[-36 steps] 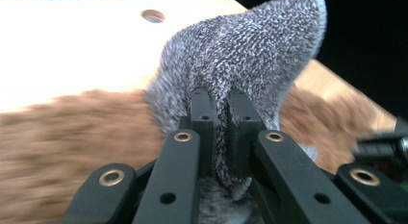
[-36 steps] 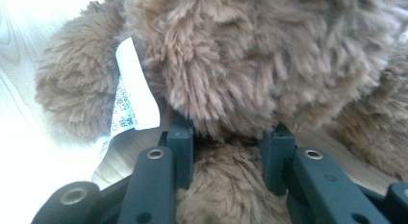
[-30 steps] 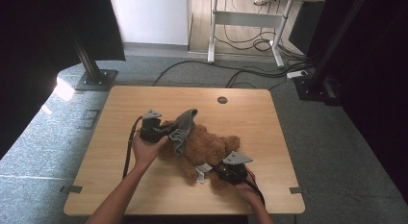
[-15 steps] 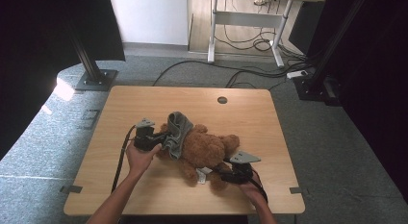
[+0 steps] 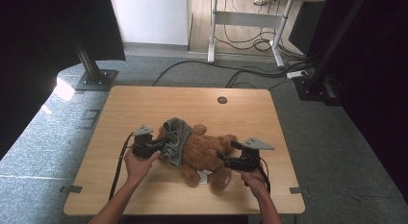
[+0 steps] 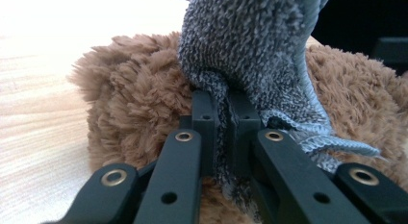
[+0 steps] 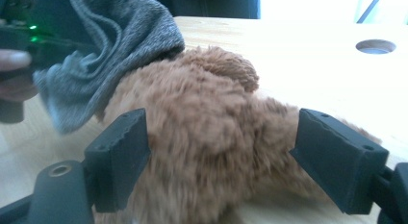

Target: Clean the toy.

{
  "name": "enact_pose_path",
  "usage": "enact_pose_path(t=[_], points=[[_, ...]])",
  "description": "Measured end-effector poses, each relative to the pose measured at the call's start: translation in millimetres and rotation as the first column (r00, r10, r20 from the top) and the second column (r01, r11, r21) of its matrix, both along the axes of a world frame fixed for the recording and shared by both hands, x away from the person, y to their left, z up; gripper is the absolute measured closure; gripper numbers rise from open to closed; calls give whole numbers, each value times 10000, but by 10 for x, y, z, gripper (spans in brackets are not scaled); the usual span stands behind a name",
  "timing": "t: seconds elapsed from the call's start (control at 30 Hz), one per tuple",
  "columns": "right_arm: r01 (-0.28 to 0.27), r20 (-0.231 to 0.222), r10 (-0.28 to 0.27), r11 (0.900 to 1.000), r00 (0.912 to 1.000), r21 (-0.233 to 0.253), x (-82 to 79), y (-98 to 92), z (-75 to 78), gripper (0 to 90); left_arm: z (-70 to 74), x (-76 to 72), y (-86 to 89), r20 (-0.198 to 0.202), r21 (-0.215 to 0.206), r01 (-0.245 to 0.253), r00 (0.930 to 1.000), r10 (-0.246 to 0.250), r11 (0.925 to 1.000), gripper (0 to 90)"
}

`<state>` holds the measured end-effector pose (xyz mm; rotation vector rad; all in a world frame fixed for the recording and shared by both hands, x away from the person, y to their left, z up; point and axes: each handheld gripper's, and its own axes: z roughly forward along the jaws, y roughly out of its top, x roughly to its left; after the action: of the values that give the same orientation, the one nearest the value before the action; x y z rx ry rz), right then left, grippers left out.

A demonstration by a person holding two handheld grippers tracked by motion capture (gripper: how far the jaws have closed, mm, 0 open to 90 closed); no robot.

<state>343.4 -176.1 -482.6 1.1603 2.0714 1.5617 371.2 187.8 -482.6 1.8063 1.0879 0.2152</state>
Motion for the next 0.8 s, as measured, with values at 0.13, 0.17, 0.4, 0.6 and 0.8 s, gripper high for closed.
enact_pose_path(t=[0.13, 0.17, 0.4, 0.6, 0.8], points=[[-57, -217, 52, 9998, 9997, -192, 156, 153, 84, 179, -14, -30, 9, 17, -25, 61, 10000, -61, 10000, 840], [-322, -527, 299, 9986, 9982, -424, 220, 259, 87, 177, -20, -46, 9, 18, -53, 98, 10000, -98, 9999, 840], [-988, -1224, 811, 9842, 9892, -1466, 130, 516, -166, 159, -40, -115, 48, -75, -206, 265, 9996, -267, 9994, 839], [-1015, -883, 884, 9823, 9922, -1575, 4, 476, -229, 310, 35, -156, 50, -129, -207, 396, 9991, -399, 9990, 836], [-932, -374, 881, 9814, 9954, -1680, -38, 482, -268, 442, 173, -132, 8, -175, -403, 522, 9984, -530, 9978, 832]])
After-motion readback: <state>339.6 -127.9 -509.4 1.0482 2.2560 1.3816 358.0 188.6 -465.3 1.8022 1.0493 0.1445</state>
